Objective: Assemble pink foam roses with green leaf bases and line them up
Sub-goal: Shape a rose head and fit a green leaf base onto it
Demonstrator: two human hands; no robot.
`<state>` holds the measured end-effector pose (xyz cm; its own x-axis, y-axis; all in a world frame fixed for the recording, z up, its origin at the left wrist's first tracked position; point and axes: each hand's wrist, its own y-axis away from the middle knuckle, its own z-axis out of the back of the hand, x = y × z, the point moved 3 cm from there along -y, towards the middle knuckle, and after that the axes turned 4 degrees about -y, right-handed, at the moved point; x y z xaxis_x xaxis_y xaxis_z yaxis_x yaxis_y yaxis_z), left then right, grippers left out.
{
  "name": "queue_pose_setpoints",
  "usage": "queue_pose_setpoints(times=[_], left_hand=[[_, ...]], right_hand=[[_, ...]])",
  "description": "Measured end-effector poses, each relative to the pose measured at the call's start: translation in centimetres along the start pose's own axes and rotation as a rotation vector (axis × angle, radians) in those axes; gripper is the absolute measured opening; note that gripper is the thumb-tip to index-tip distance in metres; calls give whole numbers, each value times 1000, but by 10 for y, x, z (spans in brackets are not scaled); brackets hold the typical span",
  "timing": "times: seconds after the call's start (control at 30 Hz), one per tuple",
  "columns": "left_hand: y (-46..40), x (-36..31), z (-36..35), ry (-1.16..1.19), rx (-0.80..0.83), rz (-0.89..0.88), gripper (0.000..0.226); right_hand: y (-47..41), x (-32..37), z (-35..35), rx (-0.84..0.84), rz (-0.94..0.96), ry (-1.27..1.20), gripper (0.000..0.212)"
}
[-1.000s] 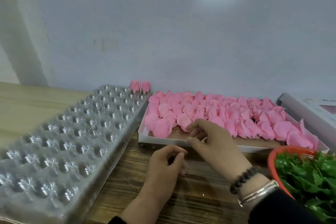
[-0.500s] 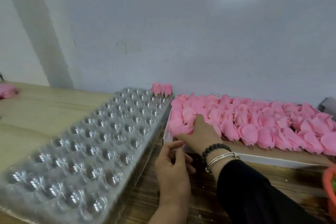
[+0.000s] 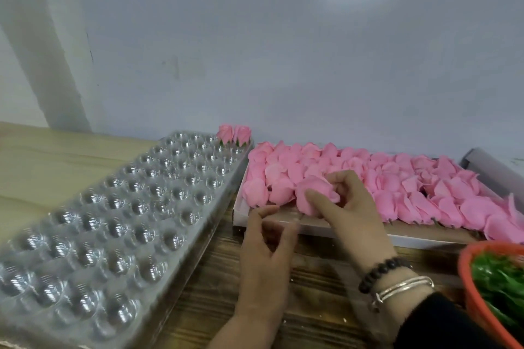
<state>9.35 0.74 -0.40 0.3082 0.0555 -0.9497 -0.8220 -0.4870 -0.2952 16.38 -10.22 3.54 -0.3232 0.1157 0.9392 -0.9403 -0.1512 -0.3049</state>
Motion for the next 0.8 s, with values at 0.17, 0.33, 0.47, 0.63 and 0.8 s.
queue_pose_setpoints(times=[0.17, 0.33, 0.47, 0.63, 0.8], left_hand=[[21, 3, -24, -146, 389, 20, 54], [36, 4, -36, -258, 520, 57, 48], [35, 0, -35, -233, 503, 93, 40], [30, -14, -30, -102, 490, 92, 17], [28, -7, -20, 65, 356, 216, 20]], right_hand=[[53, -6, 33, 67, 63, 20, 28], [83, -11, 41, 101, 123, 147, 31], [84, -5, 30, 164, 281, 307, 19], [87, 6, 25, 145, 330, 241, 22], [89, -8, 41, -52, 128, 38, 29]])
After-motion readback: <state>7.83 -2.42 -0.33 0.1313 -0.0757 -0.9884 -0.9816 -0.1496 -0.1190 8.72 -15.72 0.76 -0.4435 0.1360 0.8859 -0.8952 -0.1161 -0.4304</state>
